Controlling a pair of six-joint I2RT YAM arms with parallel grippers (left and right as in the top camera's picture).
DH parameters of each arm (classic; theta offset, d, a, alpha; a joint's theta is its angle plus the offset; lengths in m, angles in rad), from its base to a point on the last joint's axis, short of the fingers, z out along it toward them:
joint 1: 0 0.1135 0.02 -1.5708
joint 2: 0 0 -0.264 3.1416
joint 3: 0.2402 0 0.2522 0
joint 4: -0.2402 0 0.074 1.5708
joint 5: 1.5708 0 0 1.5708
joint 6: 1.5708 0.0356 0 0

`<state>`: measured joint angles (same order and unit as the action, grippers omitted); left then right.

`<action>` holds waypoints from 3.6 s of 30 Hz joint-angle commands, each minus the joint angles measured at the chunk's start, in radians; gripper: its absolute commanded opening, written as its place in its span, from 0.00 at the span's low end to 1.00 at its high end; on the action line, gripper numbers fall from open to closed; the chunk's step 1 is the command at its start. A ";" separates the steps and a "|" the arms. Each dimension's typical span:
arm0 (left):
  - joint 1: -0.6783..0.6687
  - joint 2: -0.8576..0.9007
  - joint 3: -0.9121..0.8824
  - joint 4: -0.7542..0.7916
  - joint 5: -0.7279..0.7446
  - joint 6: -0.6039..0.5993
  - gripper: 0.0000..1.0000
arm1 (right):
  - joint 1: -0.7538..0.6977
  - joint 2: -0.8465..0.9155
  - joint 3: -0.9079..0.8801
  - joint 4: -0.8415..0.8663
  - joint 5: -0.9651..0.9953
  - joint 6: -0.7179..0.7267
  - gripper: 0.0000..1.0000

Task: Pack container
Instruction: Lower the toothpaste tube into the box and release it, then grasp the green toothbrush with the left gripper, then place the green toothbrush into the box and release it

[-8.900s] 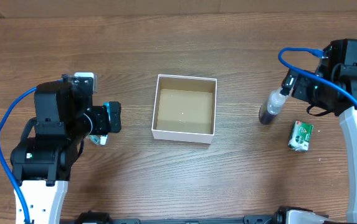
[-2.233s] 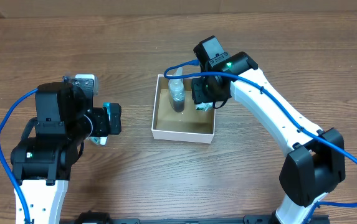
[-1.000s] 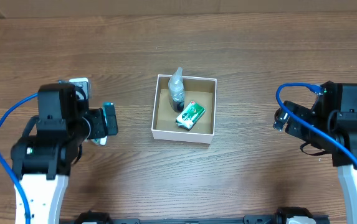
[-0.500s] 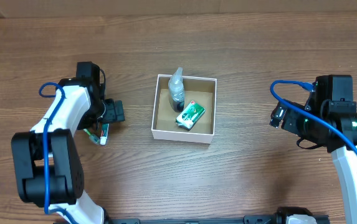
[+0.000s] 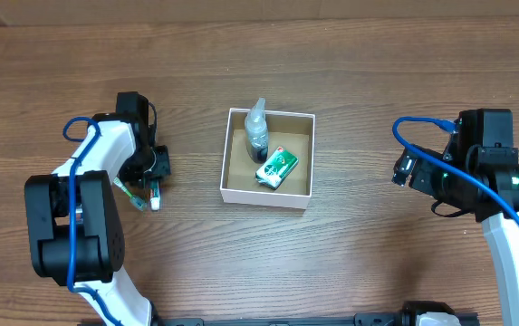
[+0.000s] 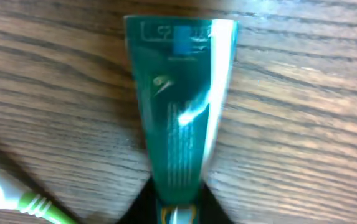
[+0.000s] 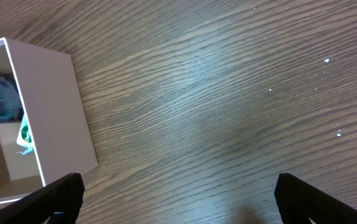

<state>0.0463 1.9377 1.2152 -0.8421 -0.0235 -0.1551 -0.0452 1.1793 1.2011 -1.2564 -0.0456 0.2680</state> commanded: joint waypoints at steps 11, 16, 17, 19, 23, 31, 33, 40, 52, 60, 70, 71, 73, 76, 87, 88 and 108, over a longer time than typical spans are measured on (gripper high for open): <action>-0.133 -0.195 0.390 -0.203 -0.010 0.034 0.04 | 0.000 -0.004 -0.003 0.009 -0.002 -0.003 1.00; -0.476 -0.316 0.443 -0.109 -0.011 0.205 0.04 | 0.000 -0.004 -0.003 0.010 -0.002 -0.003 1.00; -0.538 -0.301 0.443 -0.105 -0.011 0.205 0.04 | 0.000 -0.004 -0.003 0.010 -0.002 -0.003 1.00; -0.613 -0.255 0.442 -0.092 -0.015 0.204 0.04 | 0.000 -0.004 -0.003 0.010 -0.002 -0.003 1.00; -0.662 -0.101 0.442 -0.082 0.002 0.135 0.04 | 0.000 -0.004 -0.003 0.009 -0.002 -0.003 1.00; -0.663 0.009 0.478 -0.153 0.103 0.103 0.74 | 0.000 -0.004 -0.003 0.012 -0.002 -0.006 1.00; -0.662 -0.027 0.578 -0.259 0.101 0.102 0.75 | 0.000 -0.004 -0.003 0.013 -0.002 -0.007 1.00; -0.442 -0.319 0.840 -0.561 -0.257 -0.242 0.97 | 0.000 -0.004 -0.003 0.012 -0.002 -0.007 1.00; 0.195 -0.222 0.153 -0.305 -0.002 -0.462 1.00 | 0.000 -0.004 -0.003 0.012 -0.002 -0.007 1.00; 0.204 -0.029 0.009 -0.053 0.020 -0.363 1.00 | 0.000 -0.004 -0.003 0.003 -0.002 -0.007 1.00; 0.204 0.021 0.008 0.041 0.014 -0.295 1.00 | 0.000 -0.004 -0.003 0.006 -0.002 -0.007 1.00; 0.204 0.035 0.008 0.035 0.014 -0.293 1.00 | 0.000 -0.004 -0.003 0.006 -0.002 -0.007 1.00; 0.204 0.057 0.008 0.024 0.017 -0.294 1.00 | 0.000 -0.004 -0.003 0.006 -0.002 -0.007 1.00; 0.204 0.058 0.008 0.010 0.017 -0.293 0.72 | 0.000 -0.004 -0.003 0.006 -0.002 -0.007 1.00; 0.202 0.056 0.040 -0.026 0.016 -0.294 0.04 | 0.000 -0.004 -0.003 0.006 -0.001 -0.008 1.00; 0.202 0.050 0.069 -0.058 0.016 -0.294 0.04 | 0.000 -0.004 -0.003 0.006 -0.001 -0.008 1.00; -0.680 -0.075 0.490 -0.180 0.014 0.047 0.04 | 0.000 -0.004 -0.003 0.014 -0.002 -0.007 1.00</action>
<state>-0.6201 1.7782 1.7096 -1.0069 -0.0109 -0.1307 -0.0452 1.1793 1.1980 -1.2488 -0.0460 0.2619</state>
